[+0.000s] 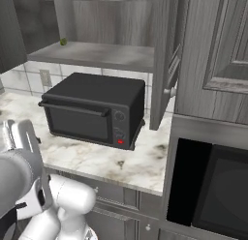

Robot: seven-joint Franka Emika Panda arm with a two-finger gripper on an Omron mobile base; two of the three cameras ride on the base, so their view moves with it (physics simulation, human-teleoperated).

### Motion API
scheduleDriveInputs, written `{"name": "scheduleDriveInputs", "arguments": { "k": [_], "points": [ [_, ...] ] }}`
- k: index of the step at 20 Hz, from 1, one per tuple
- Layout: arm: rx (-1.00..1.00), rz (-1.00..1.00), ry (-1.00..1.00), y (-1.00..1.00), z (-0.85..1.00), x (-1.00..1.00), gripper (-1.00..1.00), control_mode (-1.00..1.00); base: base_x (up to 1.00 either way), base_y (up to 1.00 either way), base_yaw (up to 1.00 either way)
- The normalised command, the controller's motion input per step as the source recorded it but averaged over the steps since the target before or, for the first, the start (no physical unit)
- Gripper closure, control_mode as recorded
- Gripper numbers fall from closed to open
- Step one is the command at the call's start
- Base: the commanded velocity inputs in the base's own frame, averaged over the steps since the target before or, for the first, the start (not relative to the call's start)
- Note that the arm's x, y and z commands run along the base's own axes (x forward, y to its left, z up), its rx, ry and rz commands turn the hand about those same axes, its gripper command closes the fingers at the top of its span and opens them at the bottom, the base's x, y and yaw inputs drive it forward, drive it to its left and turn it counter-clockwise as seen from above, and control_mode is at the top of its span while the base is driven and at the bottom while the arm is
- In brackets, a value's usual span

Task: Pick the avocado and bread from the counter and place them on the plate. Then pick the jam from the cabinet and place it next to the plate. Lastly close the cabinet door.

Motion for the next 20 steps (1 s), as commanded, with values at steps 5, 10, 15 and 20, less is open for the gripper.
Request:
{"name": "scheduleDriveInputs", "arguments": {
  "k": [5, 10, 15, 20],
  "points": [
    [0.23, -0.16, -0.16, -0.10, 0.00, 0.00, -1.00, -1.00, 0.00, 0.00, 0.00],
    [0.23, -0.19, -0.15, -0.09, 0.00, 0.00, -1.00, -1.00, 0.00, 0.00, 0.00],
    [0.19, -0.17, -0.17, -0.06, 0.00, 0.00, -1.00, -1.00, 0.00, 0.00, 0.00],
    [0.08, -0.16, -0.14, -0.22, -0.01, -0.01, -1.00, -1.00, 0.00, 0.00, 0.00]
  ]
}}
